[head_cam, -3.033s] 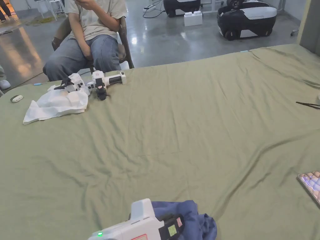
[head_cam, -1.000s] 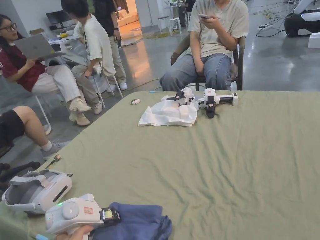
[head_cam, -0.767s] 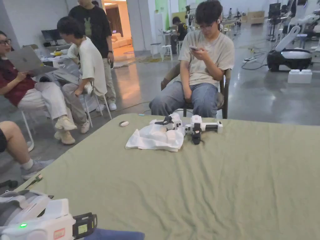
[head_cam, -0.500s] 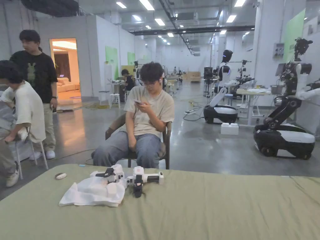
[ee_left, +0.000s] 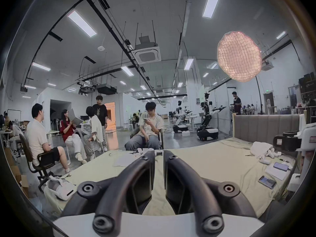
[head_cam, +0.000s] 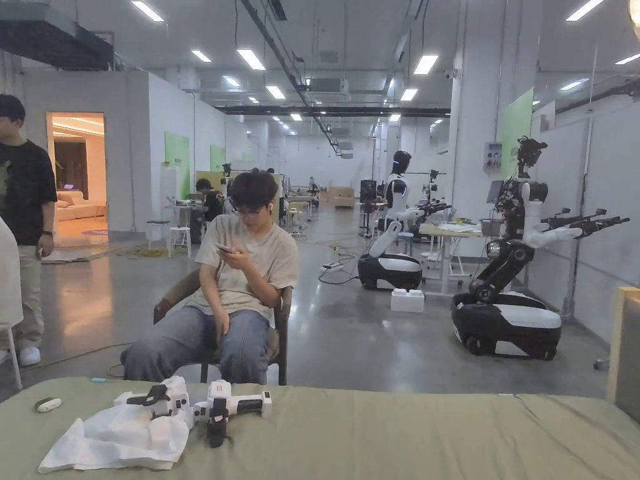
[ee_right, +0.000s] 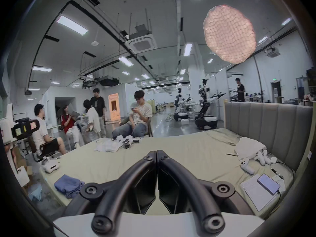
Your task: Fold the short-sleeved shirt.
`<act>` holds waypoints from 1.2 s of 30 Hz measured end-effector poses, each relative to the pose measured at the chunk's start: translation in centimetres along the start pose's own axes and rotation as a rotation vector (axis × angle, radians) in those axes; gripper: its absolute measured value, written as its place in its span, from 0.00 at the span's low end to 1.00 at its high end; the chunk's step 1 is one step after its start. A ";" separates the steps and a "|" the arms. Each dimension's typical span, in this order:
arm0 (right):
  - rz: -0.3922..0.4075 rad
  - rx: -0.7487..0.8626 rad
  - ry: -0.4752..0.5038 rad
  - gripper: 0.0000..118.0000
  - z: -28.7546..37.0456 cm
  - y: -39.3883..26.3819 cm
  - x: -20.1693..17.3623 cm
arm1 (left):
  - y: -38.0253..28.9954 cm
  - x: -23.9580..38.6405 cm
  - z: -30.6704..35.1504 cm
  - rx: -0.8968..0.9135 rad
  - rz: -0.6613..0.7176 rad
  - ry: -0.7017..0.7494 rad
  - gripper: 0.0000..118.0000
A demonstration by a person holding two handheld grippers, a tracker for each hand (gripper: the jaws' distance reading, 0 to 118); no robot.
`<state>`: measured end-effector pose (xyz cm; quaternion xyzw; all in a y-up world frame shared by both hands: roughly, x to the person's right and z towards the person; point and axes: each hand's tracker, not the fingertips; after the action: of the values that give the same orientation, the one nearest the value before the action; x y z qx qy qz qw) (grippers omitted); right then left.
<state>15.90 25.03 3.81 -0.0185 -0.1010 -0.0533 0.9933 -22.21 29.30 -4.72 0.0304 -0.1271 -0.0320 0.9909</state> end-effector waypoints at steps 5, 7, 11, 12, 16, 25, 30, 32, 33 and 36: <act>-0.016 -0.022 0.015 0.00 -0.1 0.1 0.1 | -0.1 0.6 0.1 -0.003 -0.001 -0.013 0.00; 0.001 -0.028 0.016 0.00 0.0 0.1 0.0 | -0.1 0.7 0.1 -0.009 -0.008 -0.011 0.00; 0.007 -0.030 0.026 0.00 0.0 0.1 -0.2 | -0.1 0.9 0.1 -0.008 -0.007 -0.023 0.00; 0.007 -0.030 0.026 0.00 0.0 0.1 -0.2 | -0.1 0.8 0.1 -0.007 -0.005 -0.027 0.00; 0.010 -0.023 0.030 0.00 0.1 0.4 -0.4 | -0.2 0.7 0.1 -0.009 0.004 -0.026 0.00; 0.019 -0.026 0.034 0.00 0.4 0.6 -0.4 | -0.1 0.5 0.1 -0.009 0.028 -0.029 0.00; 0.014 -0.031 0.038 0.00 0.5 0.5 -0.4 | 0.1 0.6 0.3 -0.006 0.037 -0.027 0.00; 0.011 -0.031 0.037 0.00 0.5 0.5 -0.5 | 0.1 0.6 0.2 -0.008 0.039 -0.027 0.00; 0.012 -0.030 0.039 0.00 0.5 0.6 -0.5 | 0.1 0.6 0.2 -0.010 0.039 -0.028 0.02; 0.017 -0.025 0.034 0.25 0.7 0.7 -0.5 | 0.1 0.4 0.2 -0.010 0.055 -0.029 0.31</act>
<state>15.33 25.86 4.34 -0.0307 -0.0835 -0.0466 0.9949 -21.85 29.41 -4.41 0.0213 -0.1421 -0.0060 0.9896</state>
